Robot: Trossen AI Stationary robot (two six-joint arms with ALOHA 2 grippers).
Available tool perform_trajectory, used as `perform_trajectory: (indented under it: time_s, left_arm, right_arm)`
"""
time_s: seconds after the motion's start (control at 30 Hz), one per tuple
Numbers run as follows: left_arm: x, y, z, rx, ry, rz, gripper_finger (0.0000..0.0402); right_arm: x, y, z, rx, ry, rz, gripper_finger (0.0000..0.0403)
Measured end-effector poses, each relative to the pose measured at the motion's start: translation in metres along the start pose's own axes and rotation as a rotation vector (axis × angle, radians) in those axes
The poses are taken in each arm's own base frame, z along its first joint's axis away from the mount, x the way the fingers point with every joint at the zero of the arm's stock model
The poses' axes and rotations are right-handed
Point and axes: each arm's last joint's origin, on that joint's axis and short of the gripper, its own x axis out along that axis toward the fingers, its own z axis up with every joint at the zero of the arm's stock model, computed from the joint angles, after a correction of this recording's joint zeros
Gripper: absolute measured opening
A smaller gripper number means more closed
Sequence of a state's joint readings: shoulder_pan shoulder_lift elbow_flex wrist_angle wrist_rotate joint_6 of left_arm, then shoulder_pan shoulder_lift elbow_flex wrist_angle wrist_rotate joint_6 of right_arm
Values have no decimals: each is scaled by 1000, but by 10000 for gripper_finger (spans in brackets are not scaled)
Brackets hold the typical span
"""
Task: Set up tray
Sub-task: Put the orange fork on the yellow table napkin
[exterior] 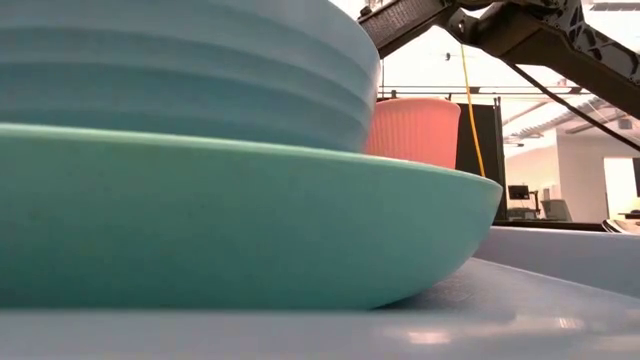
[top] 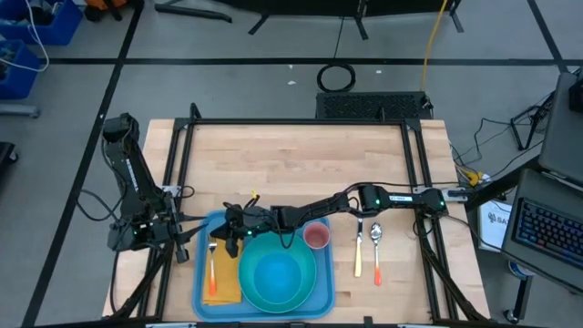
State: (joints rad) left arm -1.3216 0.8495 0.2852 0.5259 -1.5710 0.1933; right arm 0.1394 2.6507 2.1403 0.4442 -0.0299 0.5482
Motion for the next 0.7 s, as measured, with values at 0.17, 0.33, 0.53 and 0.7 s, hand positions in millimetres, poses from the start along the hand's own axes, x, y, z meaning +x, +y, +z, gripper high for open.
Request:
perform_trajectory:
  time_s: [0.17, 0.33, 0.53, 0.7]
  left_arm:
    - [0, 0, 0, 0, 0, 0, 88]
    - [0, 0, 0, -1, 0, 0, 88]
    - [0, 0, 0, -3, 0, 0, 88]
    - [0, 0, 0, -3, 0, 0, 88]
  right_arm:
    - [0, 0, 0, -1, 0, 0, 15]
    - [0, 0, 0, -10, 2, 2, 15]
    - [0, 0, -1, -10, 21, 11, 16]
    - [0, 0, -1, -7, 22, 14, 16]
